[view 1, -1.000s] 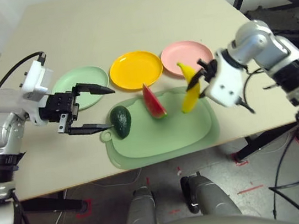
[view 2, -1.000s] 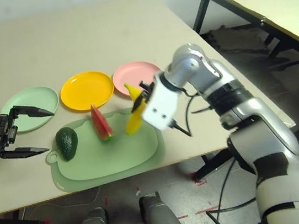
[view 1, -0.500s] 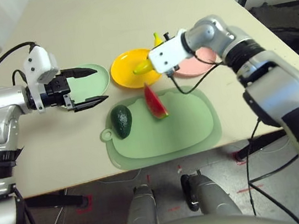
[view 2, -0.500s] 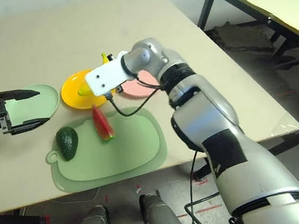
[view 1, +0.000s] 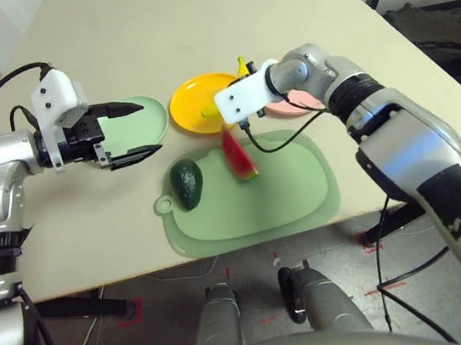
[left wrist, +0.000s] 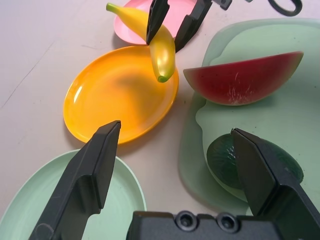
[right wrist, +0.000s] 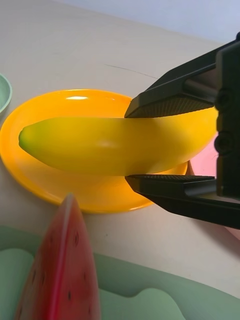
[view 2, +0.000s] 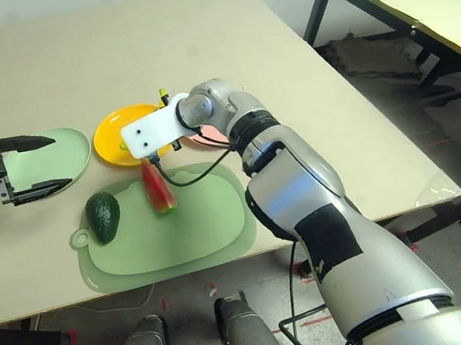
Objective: Place the fruits into color-matched plates.
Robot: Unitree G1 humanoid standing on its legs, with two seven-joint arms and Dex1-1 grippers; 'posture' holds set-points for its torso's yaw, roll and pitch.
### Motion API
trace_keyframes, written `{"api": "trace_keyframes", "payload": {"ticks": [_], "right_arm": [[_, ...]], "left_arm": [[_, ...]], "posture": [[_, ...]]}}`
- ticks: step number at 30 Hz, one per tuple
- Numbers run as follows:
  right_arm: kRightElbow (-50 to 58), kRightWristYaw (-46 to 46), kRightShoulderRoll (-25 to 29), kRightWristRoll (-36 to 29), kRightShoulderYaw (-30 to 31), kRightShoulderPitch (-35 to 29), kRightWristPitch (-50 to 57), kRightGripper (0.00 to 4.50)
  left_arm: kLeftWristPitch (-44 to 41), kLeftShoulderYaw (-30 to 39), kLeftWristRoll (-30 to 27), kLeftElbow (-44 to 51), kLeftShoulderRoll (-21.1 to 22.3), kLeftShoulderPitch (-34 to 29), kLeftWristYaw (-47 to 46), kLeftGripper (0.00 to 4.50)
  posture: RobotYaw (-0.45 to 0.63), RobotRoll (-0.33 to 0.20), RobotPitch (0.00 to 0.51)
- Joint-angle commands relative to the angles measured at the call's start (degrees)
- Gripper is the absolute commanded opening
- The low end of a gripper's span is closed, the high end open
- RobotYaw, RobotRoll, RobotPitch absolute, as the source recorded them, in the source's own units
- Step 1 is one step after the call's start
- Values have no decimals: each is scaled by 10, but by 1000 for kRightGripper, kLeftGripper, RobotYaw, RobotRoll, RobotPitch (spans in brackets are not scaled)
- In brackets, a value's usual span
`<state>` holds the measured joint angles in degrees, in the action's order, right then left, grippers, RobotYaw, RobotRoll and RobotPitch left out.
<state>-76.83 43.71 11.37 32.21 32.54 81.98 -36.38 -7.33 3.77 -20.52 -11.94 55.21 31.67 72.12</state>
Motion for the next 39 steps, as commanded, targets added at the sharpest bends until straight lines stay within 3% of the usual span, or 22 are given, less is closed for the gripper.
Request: {"api": "trace_keyframes", "payload": {"ticks": [1, 6, 14, 23, 31, 33, 35, 39], "right_arm": [[0, 1, -5, 6, -3, -3, -7, 1624], [-1, -16, -4, 14, 0, -5, -2, 1624], [-2, -59, -5, 22, -5, 6, 15, 4396], [3, -45, 15, 26, -1, 10, -16, 4459], [48, -19, 91, 94, 62, 26, -198, 4459], [58, 6, 104, 83, 61, 28, -237, 4459], [57, 62, 101, 31, 25, 27, -227, 4459], [63, 181, 94, -78, -56, 28, -116, 4459]], "left_arm": [[6, 8, 7, 0, -2, -5, -1, 4500], [8, 7, 7, 2, -6, -6, -2, 4500], [13, 5, 10, 0, -9, -5, -1, 4500], [23, 3, 12, -10, -11, 3, 1, 4500], [21, 13, -10, -18, 3, -2, 48, 4500], [20, 15, -14, -20, 4, -2, 60, 4500], [21, 15, -17, -20, 4, -2, 71, 4500], [26, 13, -19, -16, 4, -3, 89, 4500]], "posture": [[62, 0, 118], [63, 0, 119], [59, 0, 111], [55, 0, 109], [46, 0, 110], [42, 0, 110], [39, 0, 112], [34, 0, 117]]}}
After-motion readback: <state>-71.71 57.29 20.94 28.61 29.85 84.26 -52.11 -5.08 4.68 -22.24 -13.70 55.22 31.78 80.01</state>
